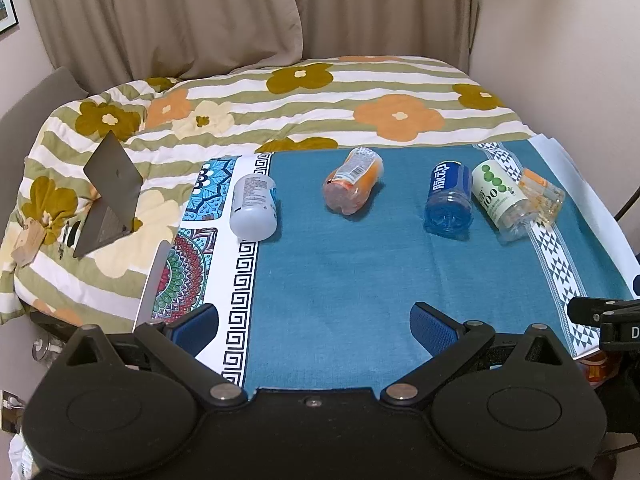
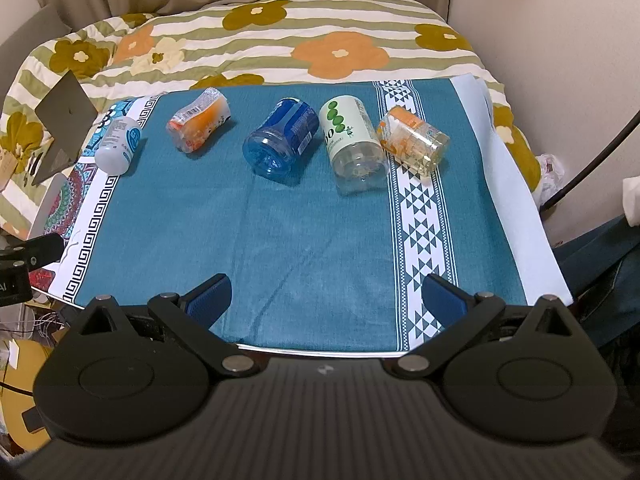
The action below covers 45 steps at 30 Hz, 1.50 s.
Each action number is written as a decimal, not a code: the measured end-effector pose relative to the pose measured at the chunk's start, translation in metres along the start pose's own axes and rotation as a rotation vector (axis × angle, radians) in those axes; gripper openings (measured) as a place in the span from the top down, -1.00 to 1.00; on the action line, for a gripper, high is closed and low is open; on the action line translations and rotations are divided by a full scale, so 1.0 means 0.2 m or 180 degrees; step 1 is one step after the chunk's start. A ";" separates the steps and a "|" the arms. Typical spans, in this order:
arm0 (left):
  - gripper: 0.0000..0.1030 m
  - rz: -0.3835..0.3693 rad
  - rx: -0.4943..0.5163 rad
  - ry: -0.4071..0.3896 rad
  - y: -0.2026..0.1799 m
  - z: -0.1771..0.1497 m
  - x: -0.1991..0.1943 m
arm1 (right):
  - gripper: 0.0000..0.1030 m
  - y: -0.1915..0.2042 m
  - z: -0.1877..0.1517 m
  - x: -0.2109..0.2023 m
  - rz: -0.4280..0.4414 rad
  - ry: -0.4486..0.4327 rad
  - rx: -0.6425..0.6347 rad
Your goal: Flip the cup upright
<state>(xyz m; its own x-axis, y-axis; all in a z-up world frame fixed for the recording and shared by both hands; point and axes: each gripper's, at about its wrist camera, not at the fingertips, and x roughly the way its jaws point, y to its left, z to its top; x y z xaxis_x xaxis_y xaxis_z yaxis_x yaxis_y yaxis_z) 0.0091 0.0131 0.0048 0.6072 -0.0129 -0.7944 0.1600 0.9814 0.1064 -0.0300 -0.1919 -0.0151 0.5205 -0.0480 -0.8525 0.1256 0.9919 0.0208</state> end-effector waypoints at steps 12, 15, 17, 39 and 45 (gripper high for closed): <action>-1.00 -0.0004 -0.0002 0.0010 0.00 0.00 0.00 | -1.00 0.01 0.00 0.01 0.0036 -0.0004 0.0015; -1.00 -0.0008 -0.0001 0.0015 0.00 0.01 0.01 | -1.00 0.03 0.01 0.01 0.0016 -0.0026 -0.0018; -1.00 -0.0011 -0.0002 0.0017 0.00 0.01 0.01 | -1.00 0.03 0.01 0.01 0.0025 -0.0036 -0.0026; -1.00 -0.0049 -0.0045 0.0042 0.06 0.08 -0.01 | -1.00 0.02 0.06 0.00 -0.0004 -0.0036 -0.0004; -1.00 -0.0010 -0.0068 0.0108 0.20 0.23 0.06 | -1.00 0.03 0.11 -0.02 0.0108 -0.0054 0.0032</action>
<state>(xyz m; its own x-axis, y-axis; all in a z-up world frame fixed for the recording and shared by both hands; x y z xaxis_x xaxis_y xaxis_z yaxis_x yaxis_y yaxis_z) 0.0595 0.0424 0.0267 0.5801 -0.0098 -0.8145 0.1449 0.9852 0.0913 -0.0120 -0.1884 -0.0002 0.5388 -0.0165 -0.8423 0.1161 0.9917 0.0549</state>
